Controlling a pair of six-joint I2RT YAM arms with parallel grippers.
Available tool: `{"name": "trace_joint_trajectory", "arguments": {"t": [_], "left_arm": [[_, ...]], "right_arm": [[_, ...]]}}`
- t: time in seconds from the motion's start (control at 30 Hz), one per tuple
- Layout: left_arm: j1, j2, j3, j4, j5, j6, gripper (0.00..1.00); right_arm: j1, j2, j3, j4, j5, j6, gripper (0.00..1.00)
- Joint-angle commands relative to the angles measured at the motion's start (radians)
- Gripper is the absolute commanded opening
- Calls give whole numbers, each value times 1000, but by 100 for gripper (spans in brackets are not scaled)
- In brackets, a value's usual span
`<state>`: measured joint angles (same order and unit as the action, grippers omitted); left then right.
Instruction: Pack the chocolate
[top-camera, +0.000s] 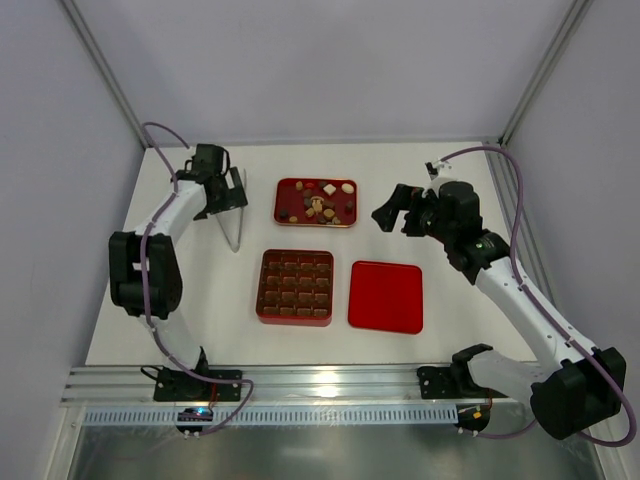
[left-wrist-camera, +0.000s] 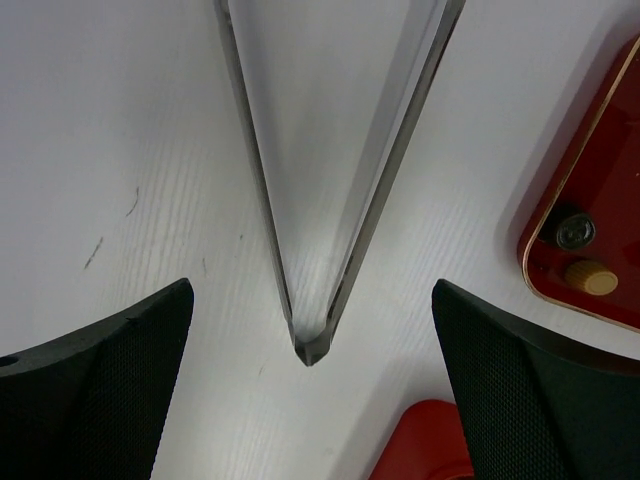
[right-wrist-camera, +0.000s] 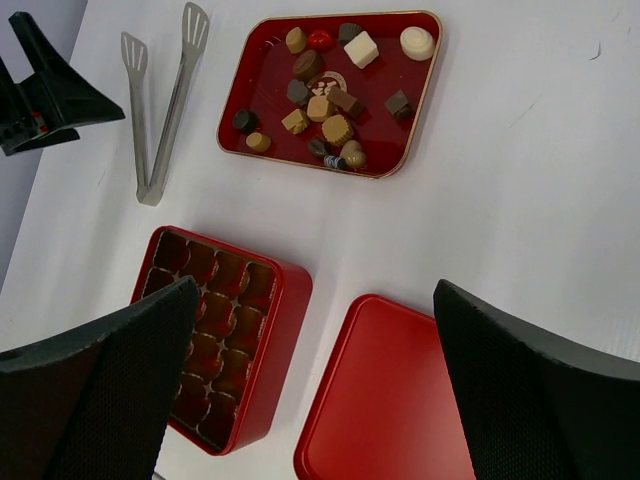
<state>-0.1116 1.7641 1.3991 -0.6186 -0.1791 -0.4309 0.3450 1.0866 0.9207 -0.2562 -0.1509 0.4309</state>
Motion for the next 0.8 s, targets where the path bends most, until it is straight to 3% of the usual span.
{"name": "trace_joint_trajectory", "arguments": {"t": [0.0,0.47,0.77], "left_arm": [[6,64,72,54,-10,50,100],[7,274,86,103,-3,78,98],[9,302,78,120,-5,101,88]], "right_arm": [[2,-24,1,57,-33,-20,100],[2,-34,-16,41,-29,-32,100],[0,-36,-22,40,-26,-24,100]]}}
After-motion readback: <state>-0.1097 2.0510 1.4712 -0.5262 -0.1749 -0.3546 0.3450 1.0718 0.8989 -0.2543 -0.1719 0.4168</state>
